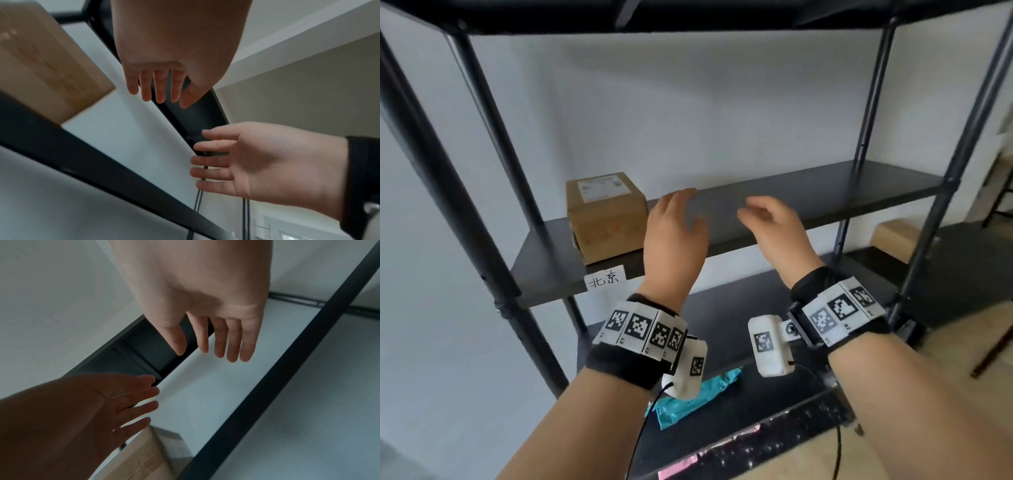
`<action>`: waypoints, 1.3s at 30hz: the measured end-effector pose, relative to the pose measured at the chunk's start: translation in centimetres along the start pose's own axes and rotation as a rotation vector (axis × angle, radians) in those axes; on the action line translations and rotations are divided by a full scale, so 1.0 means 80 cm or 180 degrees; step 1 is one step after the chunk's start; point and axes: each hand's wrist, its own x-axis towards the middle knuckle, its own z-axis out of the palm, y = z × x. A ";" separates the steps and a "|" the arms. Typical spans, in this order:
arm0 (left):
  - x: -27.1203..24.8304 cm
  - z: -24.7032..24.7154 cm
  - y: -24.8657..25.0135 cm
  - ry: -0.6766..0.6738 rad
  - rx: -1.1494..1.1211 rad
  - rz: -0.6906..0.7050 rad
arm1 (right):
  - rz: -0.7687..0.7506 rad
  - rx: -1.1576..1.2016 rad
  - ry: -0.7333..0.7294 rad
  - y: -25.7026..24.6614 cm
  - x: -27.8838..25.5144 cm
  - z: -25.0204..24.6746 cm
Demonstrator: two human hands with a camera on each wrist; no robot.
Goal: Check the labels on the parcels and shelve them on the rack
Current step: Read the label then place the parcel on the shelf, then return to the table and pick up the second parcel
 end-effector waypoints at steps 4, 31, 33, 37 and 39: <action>-0.023 0.070 0.026 -0.0487 -0.0065 0.0087 | 0.0241 -0.0113 0.0297 0.037 -0.017 -0.071; -0.151 0.607 0.350 -0.2362 -0.0458 -0.0172 | 0.1353 -0.0844 0.0888 0.336 -0.009 -0.654; -0.145 0.641 0.356 -0.2430 -0.0406 -0.0173 | 0.1431 -0.0914 0.0836 0.358 0.006 -0.672; -0.123 0.712 0.363 -0.2552 -0.0403 -0.0242 | 0.1538 -0.1113 0.0669 0.402 0.055 -0.701; -0.104 0.752 0.364 -0.2532 -0.0438 -0.0274 | 0.1559 -0.1241 0.0582 0.424 0.089 -0.716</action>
